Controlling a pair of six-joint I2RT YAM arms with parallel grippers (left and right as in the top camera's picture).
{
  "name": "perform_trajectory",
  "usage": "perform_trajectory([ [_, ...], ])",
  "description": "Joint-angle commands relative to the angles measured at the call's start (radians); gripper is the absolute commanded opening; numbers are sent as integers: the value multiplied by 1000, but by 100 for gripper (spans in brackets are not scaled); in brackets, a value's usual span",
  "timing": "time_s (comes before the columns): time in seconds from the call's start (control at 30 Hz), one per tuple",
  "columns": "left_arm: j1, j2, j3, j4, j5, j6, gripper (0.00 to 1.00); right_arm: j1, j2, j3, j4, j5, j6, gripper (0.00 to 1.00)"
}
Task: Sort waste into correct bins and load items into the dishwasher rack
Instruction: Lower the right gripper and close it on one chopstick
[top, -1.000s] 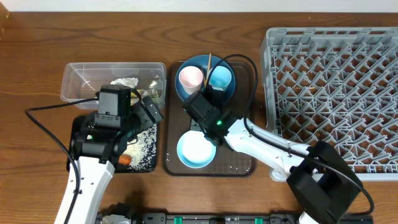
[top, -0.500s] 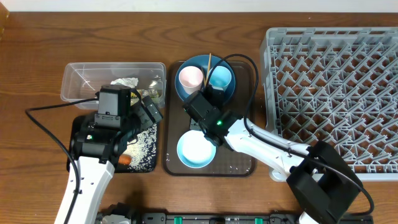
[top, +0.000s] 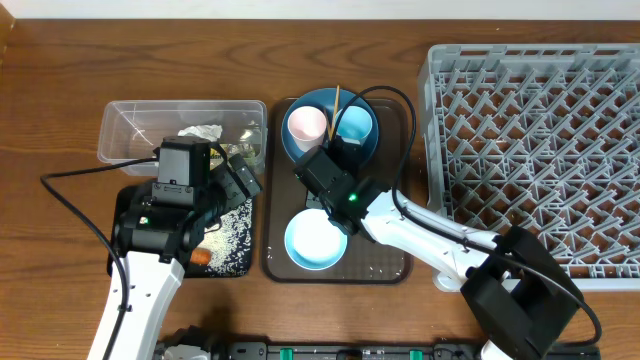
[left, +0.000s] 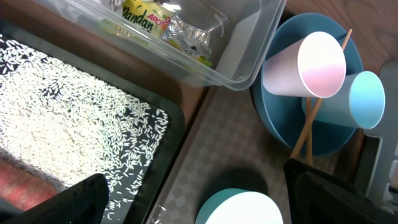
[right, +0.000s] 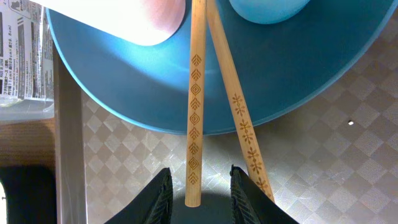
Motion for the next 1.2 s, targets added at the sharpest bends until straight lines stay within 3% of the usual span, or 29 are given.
perform_trajectory([
  [0.0,4,3,14,0,-9,3,98,6,5,-8,3,31,10,31],
  [0.57,4,3,14,0,-9,3,98,7,11,-8,7,38,6,30],
  [0.9,4,3,14,0,-9,3,98,7,63,-7,26,10,6,34],
  [1.17,4,3,14,0,-9,3,98,6,48,-6,31,11,-51,27],
])
